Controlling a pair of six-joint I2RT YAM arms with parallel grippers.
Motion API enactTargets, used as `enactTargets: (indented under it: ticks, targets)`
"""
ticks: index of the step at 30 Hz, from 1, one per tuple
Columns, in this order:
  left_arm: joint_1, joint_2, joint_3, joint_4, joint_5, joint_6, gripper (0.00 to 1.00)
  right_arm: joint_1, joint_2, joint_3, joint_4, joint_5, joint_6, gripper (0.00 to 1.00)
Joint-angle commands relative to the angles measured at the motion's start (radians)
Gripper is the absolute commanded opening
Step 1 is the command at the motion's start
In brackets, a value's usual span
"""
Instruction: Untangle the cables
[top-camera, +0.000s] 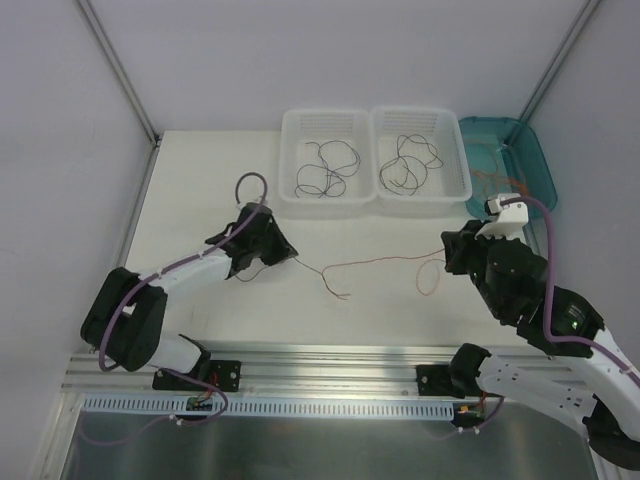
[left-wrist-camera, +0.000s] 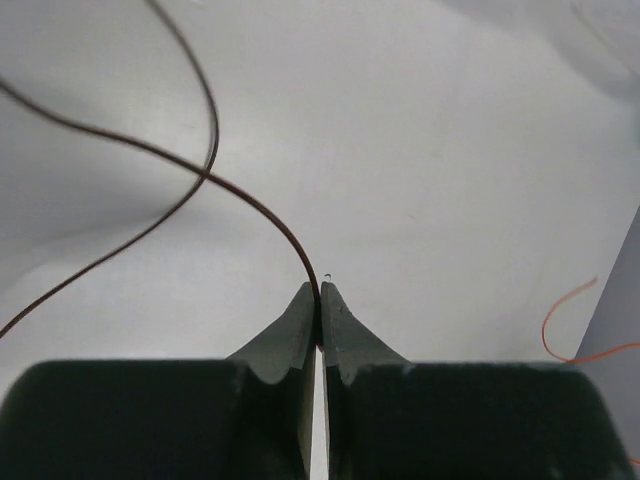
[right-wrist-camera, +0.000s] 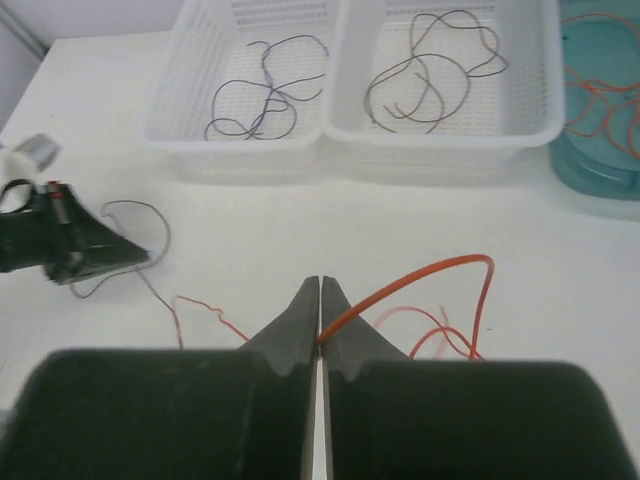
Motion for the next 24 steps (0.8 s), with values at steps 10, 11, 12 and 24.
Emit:
enactTargets:
  ticks: [10, 11, 12, 24]
  targets:
    - [0.470, -0.313, -0.251, -0.104, -0.038, 0.042, 0.00, -0.011, -0.062, 0.009, -0.100, 0.258, -0.034, 0.01]
    - [0.482, -0.342, -0.263, -0.104, -0.044, 0.042, 0.00, -0.011, -0.070, 0.006, -0.099, 0.261, -0.037, 0.01]
    - [0.511, -0.357, -0.265, -0.114, -0.058, 0.049, 0.00, -0.013, -0.071, 0.006, -0.100, 0.265, -0.037, 0.01]
    - [0.563, -0.331, -0.113, -0.191, 0.221, 0.224, 0.01, -0.031, 0.090, 0.003, -0.071, 0.097, -0.049, 0.01]
